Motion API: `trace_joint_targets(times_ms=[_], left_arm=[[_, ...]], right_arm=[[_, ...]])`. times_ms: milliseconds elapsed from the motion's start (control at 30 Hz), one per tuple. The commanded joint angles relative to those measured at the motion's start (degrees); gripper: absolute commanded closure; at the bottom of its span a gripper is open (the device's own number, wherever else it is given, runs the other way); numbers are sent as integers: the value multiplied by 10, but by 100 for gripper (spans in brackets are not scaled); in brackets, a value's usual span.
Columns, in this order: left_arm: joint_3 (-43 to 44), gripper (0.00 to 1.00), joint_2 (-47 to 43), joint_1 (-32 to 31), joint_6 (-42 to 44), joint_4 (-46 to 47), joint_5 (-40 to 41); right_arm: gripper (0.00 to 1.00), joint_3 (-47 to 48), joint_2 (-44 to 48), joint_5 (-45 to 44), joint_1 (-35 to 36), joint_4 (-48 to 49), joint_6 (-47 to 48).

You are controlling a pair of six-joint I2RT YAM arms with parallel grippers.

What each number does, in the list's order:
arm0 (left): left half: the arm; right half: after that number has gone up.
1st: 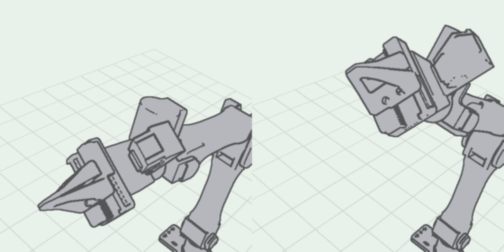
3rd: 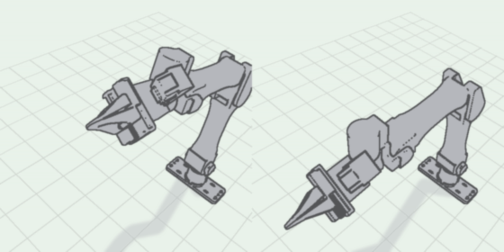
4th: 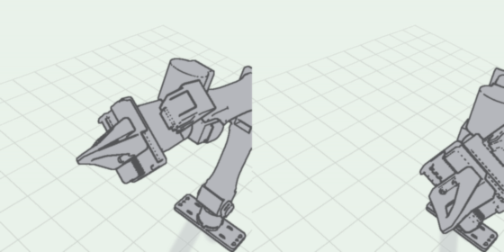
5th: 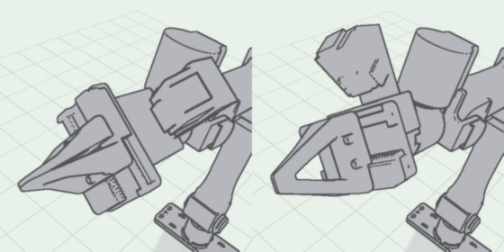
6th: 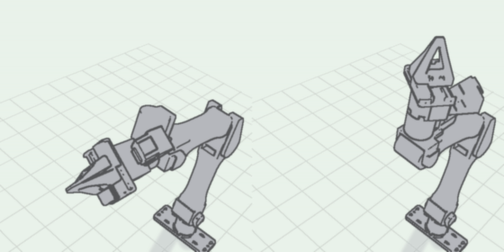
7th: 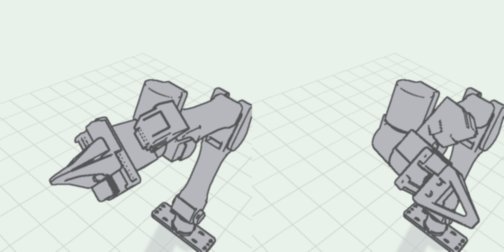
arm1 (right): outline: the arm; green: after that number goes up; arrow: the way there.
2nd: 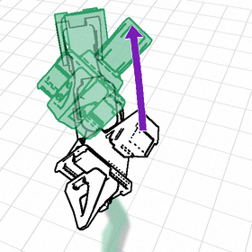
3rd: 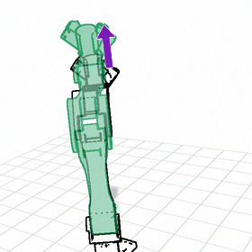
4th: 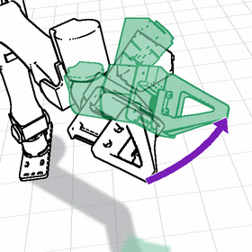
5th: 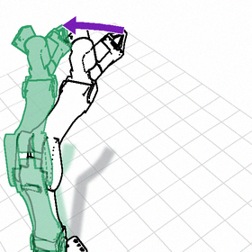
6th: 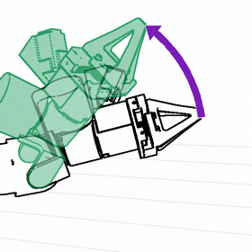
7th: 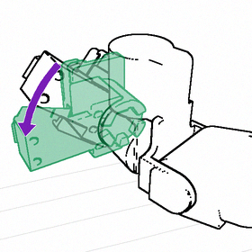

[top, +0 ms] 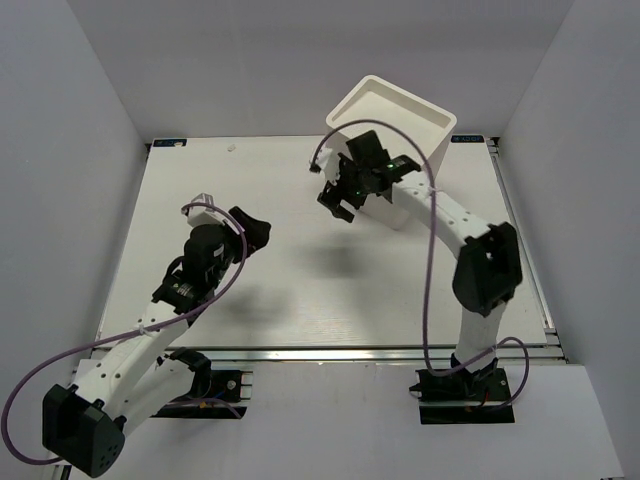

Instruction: Sort the legos into containers by color

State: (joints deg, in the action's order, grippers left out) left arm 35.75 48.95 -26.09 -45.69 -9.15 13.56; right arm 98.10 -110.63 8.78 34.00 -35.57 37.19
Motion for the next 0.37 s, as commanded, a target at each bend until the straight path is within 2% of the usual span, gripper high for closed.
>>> trace_joint_targets(times_ms=[0,33,133,233,333], left_arm=[[5,2,2,-2,50,43,-58],[13,2,5,-2,56,43,-66],[37,2,25,-2,89,43,-95],[55,2,42,-2,110,45,-115],[57,2,52,-2,116,57,-135]], right_arm=[[11,3,68,136,-2,-10,-130],[11,-2,84,129,-5,6,-188],[11,-5,102,106,-8,33,-247],[11,-13,118,113,-17,61,-265],[11,-62,155,106,-23,131,-271]])
